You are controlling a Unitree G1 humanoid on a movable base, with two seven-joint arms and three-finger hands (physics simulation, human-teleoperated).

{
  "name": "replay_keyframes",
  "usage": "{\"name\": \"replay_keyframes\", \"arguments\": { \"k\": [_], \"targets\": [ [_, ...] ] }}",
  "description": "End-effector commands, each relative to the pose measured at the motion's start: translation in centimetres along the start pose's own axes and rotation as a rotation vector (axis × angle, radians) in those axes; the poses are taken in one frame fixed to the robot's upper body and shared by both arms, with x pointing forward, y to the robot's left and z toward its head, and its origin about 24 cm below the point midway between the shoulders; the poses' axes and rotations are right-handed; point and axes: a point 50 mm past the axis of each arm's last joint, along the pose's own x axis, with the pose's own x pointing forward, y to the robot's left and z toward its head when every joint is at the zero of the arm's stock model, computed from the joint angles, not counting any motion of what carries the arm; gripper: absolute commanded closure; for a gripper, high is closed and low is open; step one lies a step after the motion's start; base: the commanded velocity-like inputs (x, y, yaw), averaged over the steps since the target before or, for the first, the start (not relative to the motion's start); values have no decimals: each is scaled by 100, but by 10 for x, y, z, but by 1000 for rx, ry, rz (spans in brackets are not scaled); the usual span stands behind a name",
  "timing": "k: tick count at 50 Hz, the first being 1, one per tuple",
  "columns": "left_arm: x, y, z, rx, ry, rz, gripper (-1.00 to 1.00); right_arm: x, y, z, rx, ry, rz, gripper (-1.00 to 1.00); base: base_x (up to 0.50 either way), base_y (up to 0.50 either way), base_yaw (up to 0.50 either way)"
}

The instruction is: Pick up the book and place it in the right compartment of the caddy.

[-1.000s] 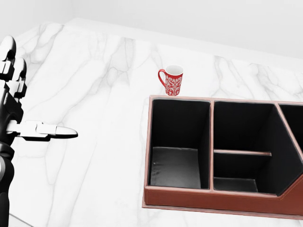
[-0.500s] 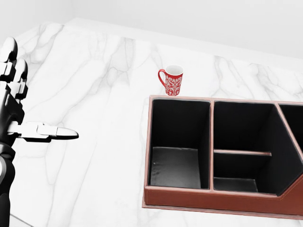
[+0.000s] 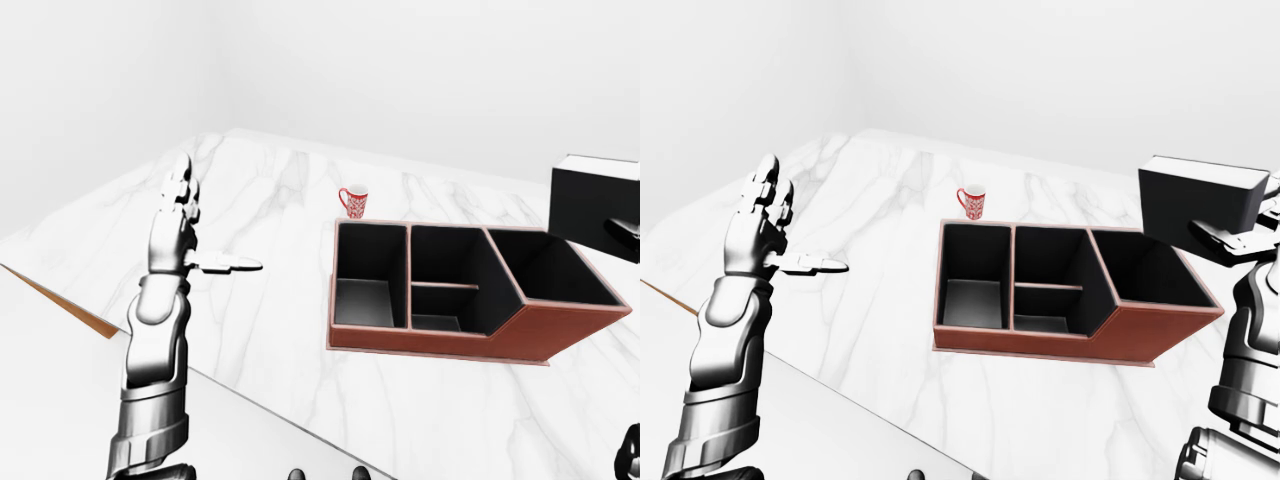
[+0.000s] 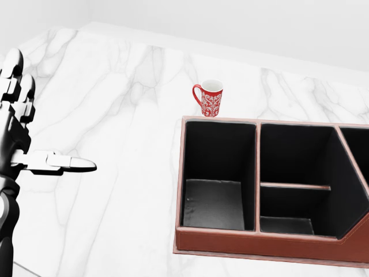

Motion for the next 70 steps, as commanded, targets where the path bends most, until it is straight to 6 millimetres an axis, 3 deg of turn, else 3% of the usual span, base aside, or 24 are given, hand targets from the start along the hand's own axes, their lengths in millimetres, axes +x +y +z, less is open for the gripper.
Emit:
{"name": "replay_keyframes", "arguments": {
  "k": [1, 70],
  "targets": [
    [-1, 0, -1, 6, 3, 0, -100, -1, -7, 1, -36, -13, -46, 100, 0, 0, 0],
    [-2, -2, -6, 13, 26, -5, -100, -2, -9, -30, -91, 113, -49, 100, 0, 0, 0]
  ]
}}
